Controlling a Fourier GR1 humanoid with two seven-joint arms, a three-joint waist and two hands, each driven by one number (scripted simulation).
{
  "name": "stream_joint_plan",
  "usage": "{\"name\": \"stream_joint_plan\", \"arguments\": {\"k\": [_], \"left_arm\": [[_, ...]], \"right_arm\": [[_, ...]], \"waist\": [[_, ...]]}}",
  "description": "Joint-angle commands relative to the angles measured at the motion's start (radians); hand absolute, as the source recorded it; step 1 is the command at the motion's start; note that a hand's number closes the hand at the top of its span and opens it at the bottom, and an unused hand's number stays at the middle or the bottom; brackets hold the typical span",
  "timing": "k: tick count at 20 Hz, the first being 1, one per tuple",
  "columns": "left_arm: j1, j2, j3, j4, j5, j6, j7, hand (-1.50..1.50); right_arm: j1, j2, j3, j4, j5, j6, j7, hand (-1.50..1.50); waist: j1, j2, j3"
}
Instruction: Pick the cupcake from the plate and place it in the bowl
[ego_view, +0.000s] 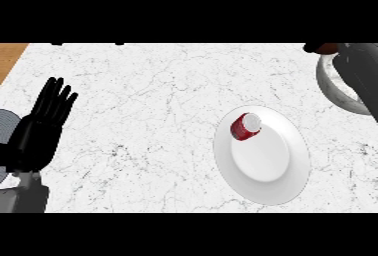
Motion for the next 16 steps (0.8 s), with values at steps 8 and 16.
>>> {"name": "stream_joint_plan", "arguments": {"k": [8, 16], "left_arm": [[0.001, -0.011, 0.006, -0.018, -0.004, -0.002, 0.003, 0.00], [-0.045, -0.019, 0.007, 0.021, -0.011, -0.010, 0.009, 0.00]], "right_arm": [[0.106, -0.151, -0.175, 0.048, 0.081, -0.143, 0.007, 1.50], [0.176, -0.182, -0.345, 0.253, 0.063, -0.339, -0.276, 1.50]], "waist": [[0.000, 0.006, 0.002], [0.018, 0.014, 0.002]]}}
